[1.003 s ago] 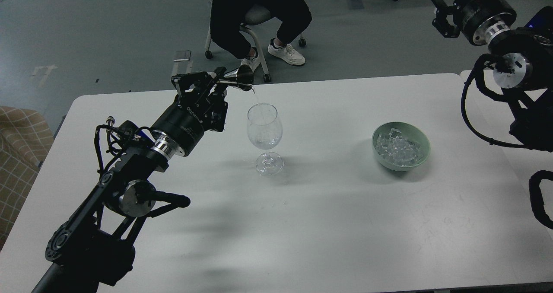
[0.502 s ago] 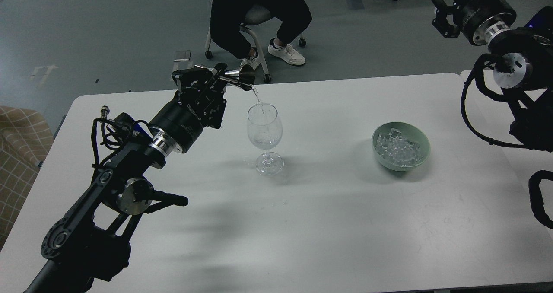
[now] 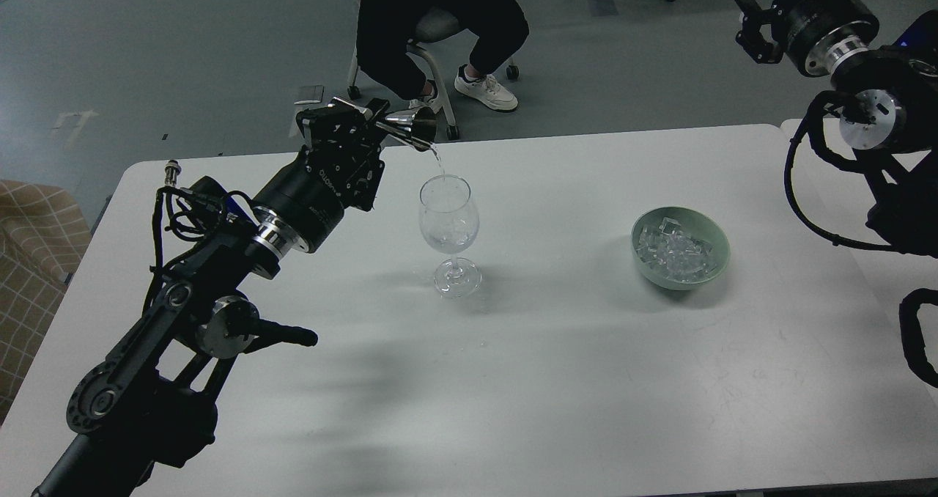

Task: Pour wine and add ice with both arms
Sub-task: 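Tilt the jigger with the left gripper to pour into the glass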

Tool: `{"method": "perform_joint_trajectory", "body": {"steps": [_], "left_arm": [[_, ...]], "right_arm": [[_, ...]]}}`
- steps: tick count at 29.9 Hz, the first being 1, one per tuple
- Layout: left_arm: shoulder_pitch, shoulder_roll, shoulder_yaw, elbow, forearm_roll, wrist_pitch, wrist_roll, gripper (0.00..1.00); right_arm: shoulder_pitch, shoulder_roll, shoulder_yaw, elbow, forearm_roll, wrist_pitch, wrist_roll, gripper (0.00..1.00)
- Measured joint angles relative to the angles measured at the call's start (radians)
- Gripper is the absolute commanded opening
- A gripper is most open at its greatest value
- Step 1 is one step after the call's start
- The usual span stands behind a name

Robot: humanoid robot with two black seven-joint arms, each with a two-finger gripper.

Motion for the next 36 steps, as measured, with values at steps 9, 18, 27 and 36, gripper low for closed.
{"method": "perform_joint_trajectory", "body": {"steps": [9, 18, 27, 36], "left_arm": [[-0.011, 0.039, 0.0, -0.02, 0.029, -0.024, 0.0, 0.0], [-0.013, 0.047, 0.0, -0.036, 0.112, -0.025, 0.0, 0.0], [-0.055, 0.052, 0.001, -0.047, 0.137, -0.025, 0.002, 0.0], [-0.063, 0.098, 0.016, -0.072, 0.205, -0.036, 0.002, 0.0]], "right_arm": [[0.0, 0.0, 0.002, 0.0, 0.0, 0.0, 0.0, 1.0], [0.0, 0.0, 0.002, 0.001, 0.001, 0.0, 0.002, 1.0], [-0.001, 0.0, 0.003, 0.001, 0.0, 0.0, 0.002, 1.0], [-0.002, -0.001, 0.005, 0.0, 0.0, 0.0, 0.002, 1.0]]}}
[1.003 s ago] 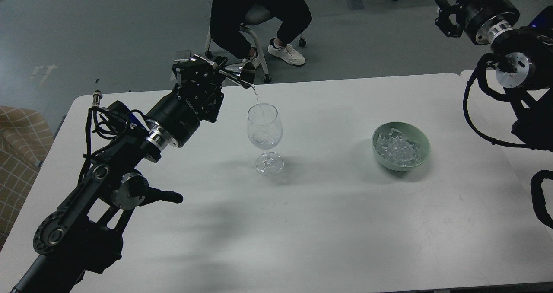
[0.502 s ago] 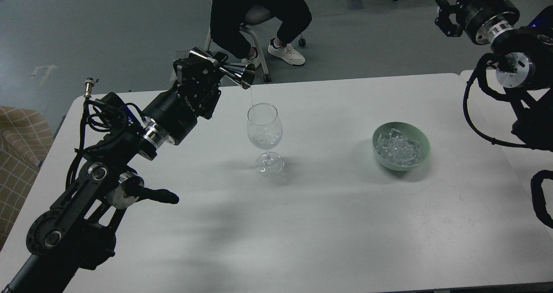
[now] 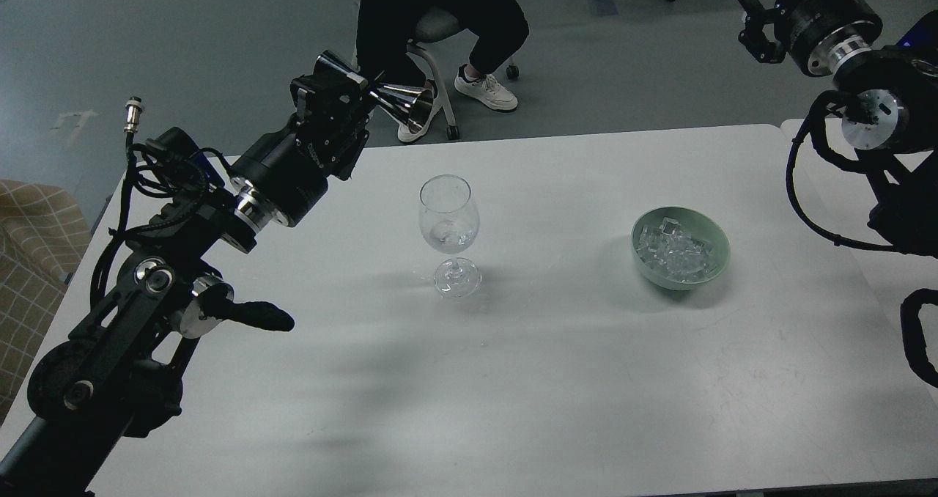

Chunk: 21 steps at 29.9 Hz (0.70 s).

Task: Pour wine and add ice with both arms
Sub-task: 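Tilt the jigger with the left gripper to pour into the glass, then bring the jigger back upright toward its starting spot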

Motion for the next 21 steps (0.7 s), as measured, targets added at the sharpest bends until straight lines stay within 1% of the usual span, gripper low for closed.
{"method": "perform_joint_trajectory", "body": {"steps": [8, 13, 17, 21], "left_arm": [[0.0, 0.019, 0.001, -0.025, 0.01, -0.009, 0.006, 0.0], [0.038, 0.016, -0.026, -0.026, -0.085, -0.008, 0.005, 0.0], [0.087, 0.016, -0.096, -0.025, -0.219, -0.007, 0.001, 0.0], [0.15, 0.016, -0.207, -0.02, -0.448, -0.009, 0.007, 0.0]], "right_arm": [[0.0, 0.0, 0.003, 0.0, 0.0, 0.001, 0.0, 1.0], [0.0, 0.0, 0.003, 0.001, 0.0, 0.001, 0.0, 1.0], [-0.011, -0.001, 0.003, 0.001, 0.0, 0.001, 0.0, 1.0], [-0.022, -0.023, 0.004, 0.0, 0.0, 0.001, 0.005, 1.0]]}}
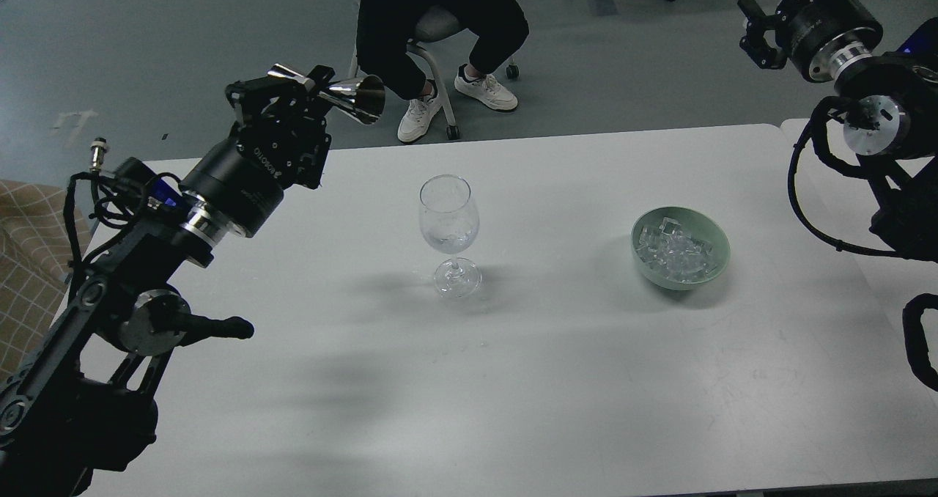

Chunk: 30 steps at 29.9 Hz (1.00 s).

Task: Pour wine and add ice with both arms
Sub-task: 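Bring the jigger back upright toward its starting spot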

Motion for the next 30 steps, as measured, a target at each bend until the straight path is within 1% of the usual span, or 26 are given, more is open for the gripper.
{"method": "perform_joint_trajectory", "body": {"steps": [3, 6, 8, 10, 11, 15, 17, 23, 26, 30], "left_arm": [[0.022, 0.0, -0.045, 0.012, -0.194, -0.001, 0.002, 0.0], [0.051, -0.002, -0.066, 0.061, -0.37, -0.002, -0.008, 0.0], [0.067, -0.015, -0.085, 0.101, -0.458, -0.011, -0.012, 0.0], [0.076, -0.054, -0.106, 0.169, -0.526, -0.042, -0.014, 0.0], [0.077, -0.074, -0.116, 0.207, -0.544, -0.063, -0.014, 0.0], [0.075, -0.13, -0.16, 0.392, -0.583, -0.194, -0.01, 0.0], [0.065, -0.143, -0.178, 0.473, -0.616, -0.232, -0.01, 0.0], [0.029, -0.165, -0.188, 0.683, -0.72, -0.27, -0.013, 0.0], [0.021, -0.172, -0.189, 0.744, -0.731, -0.303, -0.014, 0.0], [0.005, -0.197, -0.189, 0.817, -0.759, -0.313, -0.015, 0.0]], "right_arm": [[-0.013, -0.004, 0.0, 0.0, 0.0, -0.001, 0.003, 1.0], [-0.025, -0.006, 0.0, 0.0, -0.001, -0.001, 0.004, 1.0], [-0.03, -0.006, -0.001, 0.0, -0.002, -0.001, 0.004, 1.0], [-0.032, -0.006, -0.001, 0.0, -0.002, -0.001, 0.004, 1.0], [-0.033, -0.006, -0.001, 0.0, -0.002, -0.001, 0.004, 1.0], [-0.035, -0.012, -0.004, 0.0, -0.003, -0.003, 0.004, 1.0], [-0.041, -0.018, -0.008, 0.0, -0.004, -0.004, 0.004, 1.0], [-0.063, -0.023, -0.012, 0.0, -0.005, -0.005, 0.004, 1.0], [-0.064, -0.023, -0.012, 0.0, -0.005, -0.007, 0.003, 1.0], [-0.063, -0.018, -0.018, 0.003, -0.005, -0.012, 0.003, 1.0]]}}
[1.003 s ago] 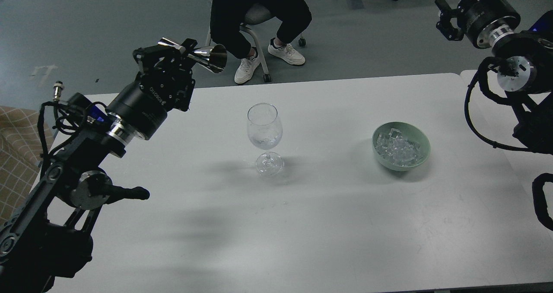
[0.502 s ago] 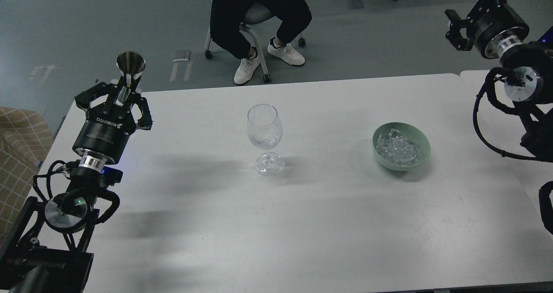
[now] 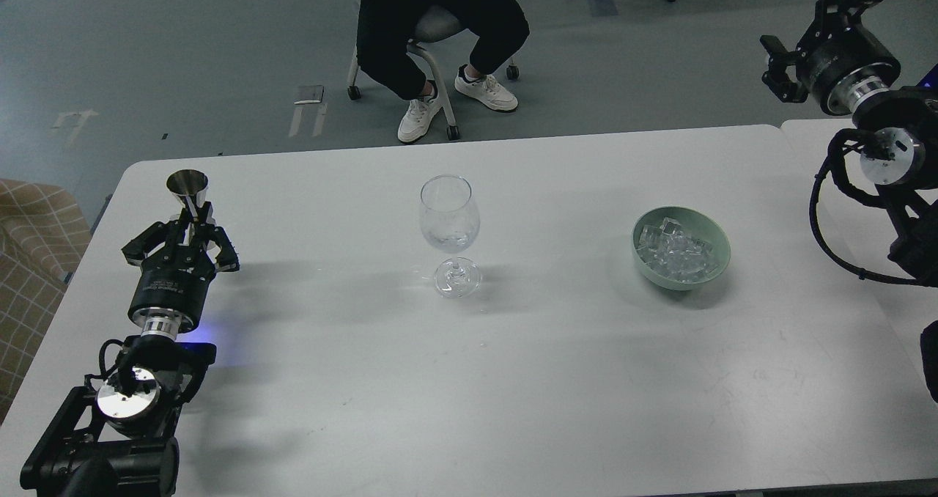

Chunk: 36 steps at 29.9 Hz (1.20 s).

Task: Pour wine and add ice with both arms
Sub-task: 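Bring the jigger back upright toward its starting spot, then lower the jigger onto the table, open the left gripper, withdraw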

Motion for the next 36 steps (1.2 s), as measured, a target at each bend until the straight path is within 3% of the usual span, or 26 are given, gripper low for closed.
{"method": "perform_joint_trajectory", "body": {"steps": [7, 11, 27, 36], "left_arm": [[-0.063, -0.041, 0.002, 0.112, -0.025, -0.001, -0.001, 0.0], [-0.084, -0.043, 0.002, 0.122, -0.026, -0.001, -0.001, 0.15], [-0.127, -0.036, 0.016, 0.181, -0.023, -0.001, 0.006, 0.17], [-0.127, -0.041, 0.017, 0.181, -0.018, -0.001, 0.006, 0.26]], "right_arm": [[0.008, 0.002, -0.006, 0.024, -0.001, -0.027, -0.005, 1.0], [0.009, -0.002, -0.007, 0.026, -0.001, -0.033, -0.007, 1.0], [0.002, 0.007, -0.007, 0.026, -0.001, -0.04, -0.005, 1.0], [0.002, 0.007, -0.007, 0.026, -0.001, -0.04, -0.005, 1.0]]}}
